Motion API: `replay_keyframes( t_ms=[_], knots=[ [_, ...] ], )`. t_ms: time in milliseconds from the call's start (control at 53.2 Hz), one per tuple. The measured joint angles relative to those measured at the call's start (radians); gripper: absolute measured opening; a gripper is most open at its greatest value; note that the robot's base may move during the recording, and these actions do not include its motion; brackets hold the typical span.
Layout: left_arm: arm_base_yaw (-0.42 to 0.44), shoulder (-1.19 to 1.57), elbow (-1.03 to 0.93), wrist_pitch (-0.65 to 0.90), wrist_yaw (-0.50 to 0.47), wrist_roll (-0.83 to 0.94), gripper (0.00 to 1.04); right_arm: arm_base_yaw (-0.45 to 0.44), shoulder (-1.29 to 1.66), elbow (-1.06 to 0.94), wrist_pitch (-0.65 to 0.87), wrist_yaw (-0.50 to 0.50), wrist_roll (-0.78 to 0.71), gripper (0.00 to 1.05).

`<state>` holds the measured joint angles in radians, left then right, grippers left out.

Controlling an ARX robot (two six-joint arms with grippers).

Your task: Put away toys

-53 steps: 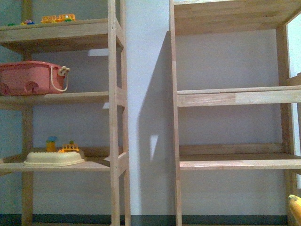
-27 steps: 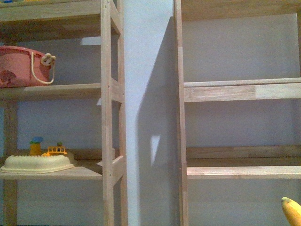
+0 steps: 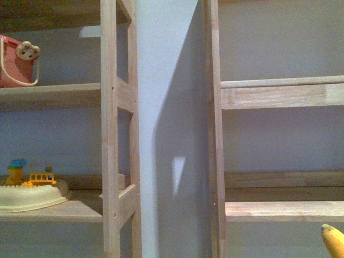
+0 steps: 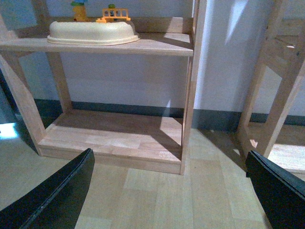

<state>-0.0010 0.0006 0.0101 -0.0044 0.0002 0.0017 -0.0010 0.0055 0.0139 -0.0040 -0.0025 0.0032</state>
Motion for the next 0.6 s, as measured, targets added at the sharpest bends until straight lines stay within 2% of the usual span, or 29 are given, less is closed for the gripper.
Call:
replay_keyframes(
  t_ms=[526,564,602],
  knots=[
    [0.000,0.000,0.000,0.000,0.000,0.000,0.98,0.000,0.000,0.000,0.000,0.000,0.000,0.06],
    [0.000,0.000,0.000,0.000,0.000,0.000,0.98,0.005,0.001,0.000,0.000,0.015,0.005,0.06],
    [0.000,0.000,0.000,0.000,0.000,0.000,0.98,0.025,0.008,0.000,0.000,0.076,0.021,0.06]
  ],
)
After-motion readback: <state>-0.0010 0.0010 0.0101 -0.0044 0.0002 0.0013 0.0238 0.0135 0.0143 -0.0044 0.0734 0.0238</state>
